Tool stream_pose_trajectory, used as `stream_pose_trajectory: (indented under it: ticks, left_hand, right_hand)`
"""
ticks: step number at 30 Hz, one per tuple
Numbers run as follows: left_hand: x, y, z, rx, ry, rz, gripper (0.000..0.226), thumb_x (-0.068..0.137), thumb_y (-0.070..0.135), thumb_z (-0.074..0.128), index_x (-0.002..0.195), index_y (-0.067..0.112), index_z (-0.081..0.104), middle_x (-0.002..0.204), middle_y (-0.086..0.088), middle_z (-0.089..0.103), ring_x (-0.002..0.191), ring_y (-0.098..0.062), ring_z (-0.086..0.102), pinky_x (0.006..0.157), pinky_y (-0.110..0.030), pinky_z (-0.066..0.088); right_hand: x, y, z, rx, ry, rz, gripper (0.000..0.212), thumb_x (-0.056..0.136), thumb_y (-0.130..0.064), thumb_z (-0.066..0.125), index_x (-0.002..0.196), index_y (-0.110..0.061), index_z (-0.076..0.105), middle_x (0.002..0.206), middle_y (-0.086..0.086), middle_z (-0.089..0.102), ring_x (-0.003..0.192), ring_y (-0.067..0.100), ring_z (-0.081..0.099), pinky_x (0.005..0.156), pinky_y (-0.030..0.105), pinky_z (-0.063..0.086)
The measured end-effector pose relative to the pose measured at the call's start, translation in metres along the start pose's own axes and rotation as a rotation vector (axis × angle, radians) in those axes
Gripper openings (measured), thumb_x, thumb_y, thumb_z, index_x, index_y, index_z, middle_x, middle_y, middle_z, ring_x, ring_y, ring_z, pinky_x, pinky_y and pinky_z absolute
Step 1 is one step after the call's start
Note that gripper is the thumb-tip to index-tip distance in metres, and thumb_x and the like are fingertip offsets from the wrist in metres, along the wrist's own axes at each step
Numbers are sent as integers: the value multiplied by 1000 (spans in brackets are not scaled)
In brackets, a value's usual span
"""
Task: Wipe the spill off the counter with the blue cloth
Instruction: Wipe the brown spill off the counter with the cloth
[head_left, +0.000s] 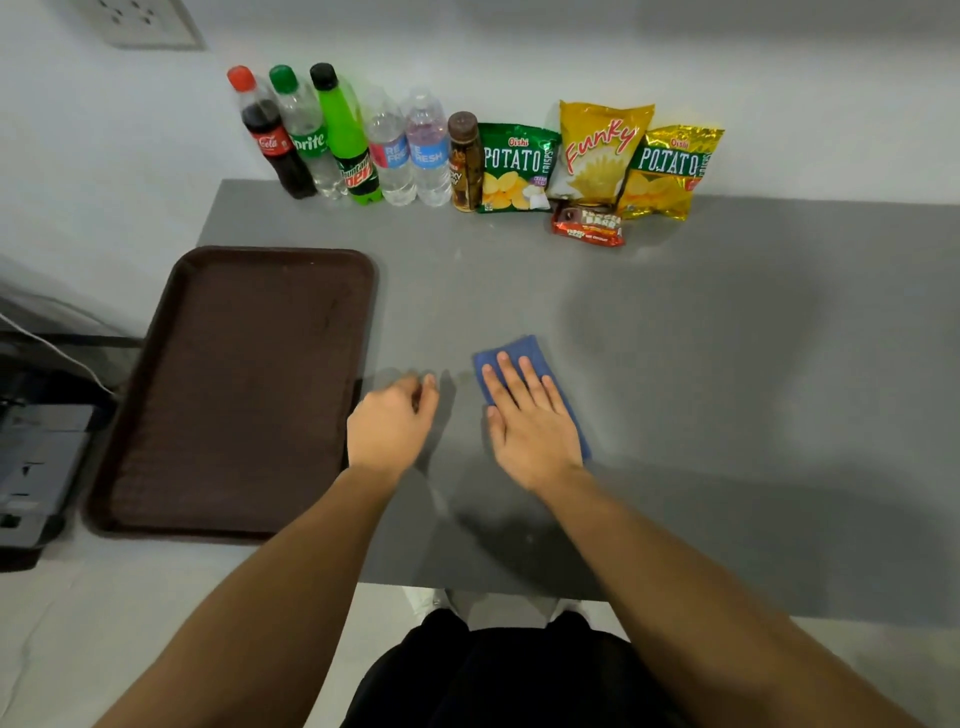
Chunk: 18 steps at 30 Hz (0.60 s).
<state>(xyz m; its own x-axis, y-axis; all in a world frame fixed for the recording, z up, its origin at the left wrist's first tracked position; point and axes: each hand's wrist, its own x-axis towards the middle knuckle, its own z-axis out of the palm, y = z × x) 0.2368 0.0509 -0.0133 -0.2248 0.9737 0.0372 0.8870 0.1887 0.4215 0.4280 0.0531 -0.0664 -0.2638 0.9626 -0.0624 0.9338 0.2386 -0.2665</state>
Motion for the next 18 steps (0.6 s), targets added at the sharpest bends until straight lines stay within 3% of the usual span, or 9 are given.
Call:
stream_pose_trajectory:
  ticks: [5,7,10,14,18]
  left_hand:
    - [10,-15,-9,-28,8,-3,48,103,46,50,66,15,48,54,-2,52,56,-39,51,55,-34,30]
    - [16,-22,-13,-28,20,-1,48,103,45,50,64,17,44,52,6,41,52,-30,40,54,-33,27]
    - [23,-34,-19,-29,33,-2,47,103,44,50,64,17,46,51,9,36,52,-27,38,54,-32,28]
    - [30,-47,-23,-46,28,-4,47,103,44,48,67,14,50,53,5,43,52,-27,41,55,-33,31]
    - [32,-55,-25,-46,24,19,46,104,42,50,65,18,46,56,3,47,52,-26,41,54,-32,31]
  right_hand:
    - [0,22,-2,-28,20,111,60,105,-34,33,163,-24,23,172,-2,14,159,23,15,128,43,14]
    - [-13,24,-1,-30,5,154,61,105,-36,26,164,-24,17,172,-2,8,159,23,9,129,44,11]
    - [-41,16,4,-33,-31,151,63,104,-40,16,164,-24,10,172,-3,0,160,22,1,130,44,7]
    - [-67,-19,14,-71,31,111,61,105,-36,29,163,-19,24,171,3,16,158,27,15,126,47,21]
    - [-64,-57,26,-48,69,-27,61,104,-35,39,162,-20,27,170,2,24,157,26,22,126,46,24]
